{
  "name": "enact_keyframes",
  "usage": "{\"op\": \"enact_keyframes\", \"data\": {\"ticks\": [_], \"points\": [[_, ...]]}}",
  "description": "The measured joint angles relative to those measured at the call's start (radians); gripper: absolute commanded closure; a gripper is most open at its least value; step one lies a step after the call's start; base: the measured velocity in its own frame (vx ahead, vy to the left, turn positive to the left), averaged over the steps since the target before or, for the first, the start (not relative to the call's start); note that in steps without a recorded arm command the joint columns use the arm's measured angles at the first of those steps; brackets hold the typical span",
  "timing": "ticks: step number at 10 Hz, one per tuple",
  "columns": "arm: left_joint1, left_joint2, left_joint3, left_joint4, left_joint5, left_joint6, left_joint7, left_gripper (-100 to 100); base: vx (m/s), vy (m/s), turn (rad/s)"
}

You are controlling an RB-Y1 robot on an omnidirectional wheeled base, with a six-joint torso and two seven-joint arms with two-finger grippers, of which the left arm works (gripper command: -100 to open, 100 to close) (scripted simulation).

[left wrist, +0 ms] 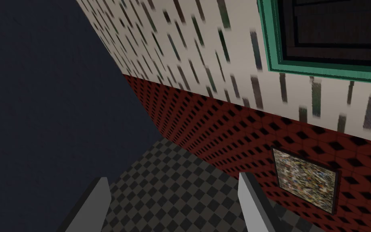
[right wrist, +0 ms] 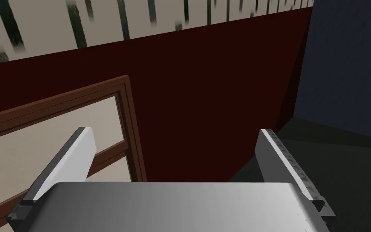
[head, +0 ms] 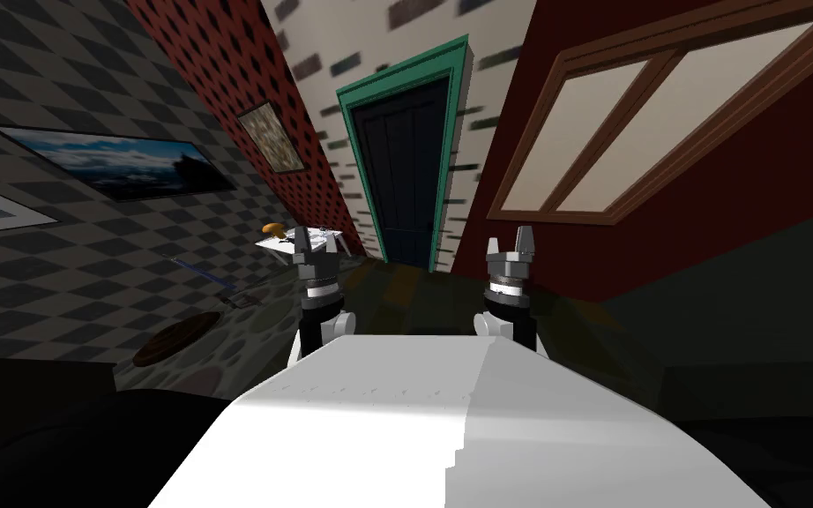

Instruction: Push the door open

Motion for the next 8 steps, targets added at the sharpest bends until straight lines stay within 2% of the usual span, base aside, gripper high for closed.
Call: {"op": "enact_keyframes", "data": {"ticks": [1, 5, 7, 8], "points": [[0.002, 0.001, -0.007, -0.002, -0.001, 0.004, -0.007, -100, 0.075, -0.014, 0.021], [-0.028, 0.022, -0.011, 0.083, 0.003, -0.021, 0.004, -100, 0.105, -0.042, 0.009], [-0.045, 0.029, -0.023, 0.132, 0.002, -0.031, 0.001, -100, 0.106, -0.031, 0.008], [-0.059, 0.033, -0.023, 0.15, 0.003, -0.029, 0.003, -100, 0.089, -0.026, 0.008]]}}
